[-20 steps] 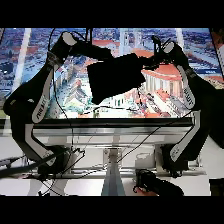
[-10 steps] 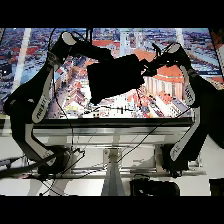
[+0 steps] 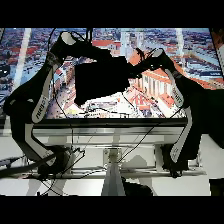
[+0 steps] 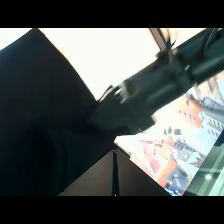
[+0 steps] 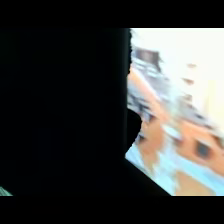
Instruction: Fold the clothes and pants, and hang the long-sleeved shirts on hangers.
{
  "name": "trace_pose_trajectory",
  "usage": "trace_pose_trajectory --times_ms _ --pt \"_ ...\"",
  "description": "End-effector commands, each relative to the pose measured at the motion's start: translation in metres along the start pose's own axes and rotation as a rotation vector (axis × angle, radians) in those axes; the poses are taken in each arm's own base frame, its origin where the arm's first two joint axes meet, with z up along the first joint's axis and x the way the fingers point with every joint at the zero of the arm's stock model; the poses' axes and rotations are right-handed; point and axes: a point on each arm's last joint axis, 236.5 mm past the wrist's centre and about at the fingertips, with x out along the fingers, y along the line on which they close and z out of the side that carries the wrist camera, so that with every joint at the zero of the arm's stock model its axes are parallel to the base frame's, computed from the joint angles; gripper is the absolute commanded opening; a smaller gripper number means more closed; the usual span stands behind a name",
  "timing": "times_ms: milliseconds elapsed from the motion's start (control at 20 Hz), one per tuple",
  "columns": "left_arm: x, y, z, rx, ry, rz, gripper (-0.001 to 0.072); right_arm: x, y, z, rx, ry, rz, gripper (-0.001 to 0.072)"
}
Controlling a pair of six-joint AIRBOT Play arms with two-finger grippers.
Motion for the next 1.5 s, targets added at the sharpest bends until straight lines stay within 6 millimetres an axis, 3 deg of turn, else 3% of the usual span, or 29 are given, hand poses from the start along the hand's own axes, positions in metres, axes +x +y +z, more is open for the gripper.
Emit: trace_pose_trajectory --times_ms 0,150,250,350,500,700,800,900,1000,1150,1300,1450 --pt "-0.007 0.012 0.005 -0.004 -0.018 0.025 0.0006 0.017 0.033 0.014 -0.025 -0.076 0.047 0.0015" --pt "-0.044 0.034 0.023 -0.013 -0.081 0.077 0.0005 -0.014 0.048 0.034 -0.141 -0.139 0.072 0.0015" --pt "-0.080 0.043 0.037 0.022 -0.126 0.143 0.0005 -0.060 0.057 0.057 -0.181 -0.237 0.087 0.0014" --pt "-0.117 0.038 0.049 0.085 -0.165 0.217 0.0005 -0.122 0.065 0.079 -0.215 -0.364 0.111 0.0014" --pt "-0.163 0.008 0.063 0.202 -0.220 0.298 0.0005 -0.231 0.066 0.094 -0.248 -0.556 0.090 0.0014" --pt "-0.210 -0.049 0.077 0.294 -0.319 0.301 0.0005 -0.374 0.058 0.072 -0.265 -0.770 0.001 0.0016" --pt "-0.230 -0.072 0.080 0.330 -0.360 0.302 0.0006 -0.437 0.041 0.047 -0.216 -0.854 -0.090 0.0015" --pt "-0.249 -0.091 0.082 0.361 -0.398 0.305 0.0006 -0.488 0.013 0.013 -0.087 -0.906 -0.184 0.0016" --pt "-0.264 -0.108 0.081 0.387 -0.426 0.306 0.0006 -0.530 -0.025 -0.029 0.060 -0.938 -0.319 0.0016" --pt "-0.284 -0.133 0.074 0.424 -0.448 0.303 0.0006 -0.592 -0.094 -0.111 0.400 -1.001 -0.572 0.0016" --pt "-0.303 -0.152 0.071 0.460 -0.486 0.309 0.0007 -0.626 -0.142 -0.209 0.760 -1.002 -0.731 0.0016" --pt "-0.311 -0.162 0.070 0.495 -0.500 0.315 0.0006 -0.631 -0.168 -0.289 1.050 -0.952 -0.774 0.0016"
